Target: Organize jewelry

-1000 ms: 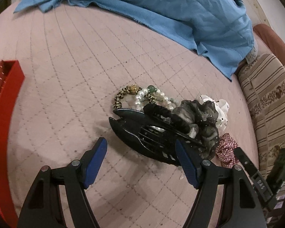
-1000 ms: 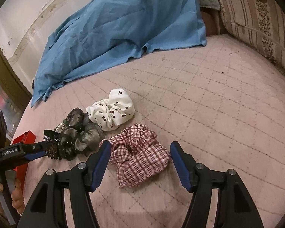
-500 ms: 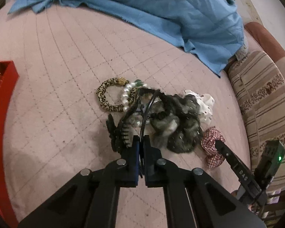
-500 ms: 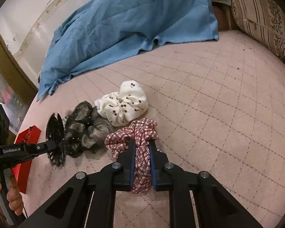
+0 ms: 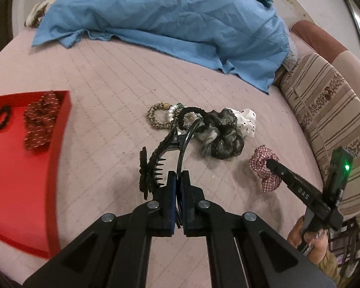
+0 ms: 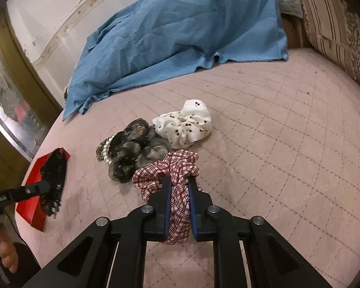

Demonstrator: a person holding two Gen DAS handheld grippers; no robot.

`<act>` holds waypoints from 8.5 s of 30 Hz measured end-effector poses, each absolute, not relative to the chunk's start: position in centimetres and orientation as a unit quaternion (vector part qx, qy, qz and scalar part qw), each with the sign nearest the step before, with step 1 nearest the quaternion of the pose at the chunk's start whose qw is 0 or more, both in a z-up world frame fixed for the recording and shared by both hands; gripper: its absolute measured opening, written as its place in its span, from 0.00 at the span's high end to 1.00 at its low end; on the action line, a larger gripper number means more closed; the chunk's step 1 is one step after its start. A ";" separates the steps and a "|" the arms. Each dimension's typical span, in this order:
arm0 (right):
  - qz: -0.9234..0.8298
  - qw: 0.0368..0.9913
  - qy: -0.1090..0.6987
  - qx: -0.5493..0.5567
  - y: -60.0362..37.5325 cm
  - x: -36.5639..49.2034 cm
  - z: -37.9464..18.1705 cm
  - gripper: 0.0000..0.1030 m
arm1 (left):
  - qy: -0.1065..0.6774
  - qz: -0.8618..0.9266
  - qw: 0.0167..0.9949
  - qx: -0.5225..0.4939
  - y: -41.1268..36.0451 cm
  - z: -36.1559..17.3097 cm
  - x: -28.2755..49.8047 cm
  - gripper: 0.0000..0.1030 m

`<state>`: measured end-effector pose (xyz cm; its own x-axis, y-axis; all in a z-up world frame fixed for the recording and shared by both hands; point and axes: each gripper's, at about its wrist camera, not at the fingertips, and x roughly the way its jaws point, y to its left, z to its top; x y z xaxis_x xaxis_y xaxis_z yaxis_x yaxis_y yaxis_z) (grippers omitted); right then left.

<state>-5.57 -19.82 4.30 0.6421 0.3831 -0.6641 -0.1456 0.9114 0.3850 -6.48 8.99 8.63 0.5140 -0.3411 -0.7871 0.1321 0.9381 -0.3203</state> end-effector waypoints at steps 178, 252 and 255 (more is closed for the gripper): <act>0.096 0.901 0.402 0.131 -20.4 -5.6 6.5 0.36 | 0.445 -0.135 0.882 -0.083 6.8 9.9 -5.8 0.27; 0.285 0.875 0.380 0.094 -3.0 -11.6 11.9 0.90 | 0.365 0.053 0.926 -0.083 27.2 12.0 -13.0 0.84; 0.298 0.874 0.377 0.074 -0.4 -11.5 12.7 0.90 | 0.366 0.054 0.924 -0.099 29.1 11.3 -12.7 0.84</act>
<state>-11.53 -0.37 12.66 0.5375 0.5773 -0.6147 -0.4654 0.8109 0.3547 -12.66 29.14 11.31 0.7259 0.0266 -0.6873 -0.1715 0.9747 -0.1435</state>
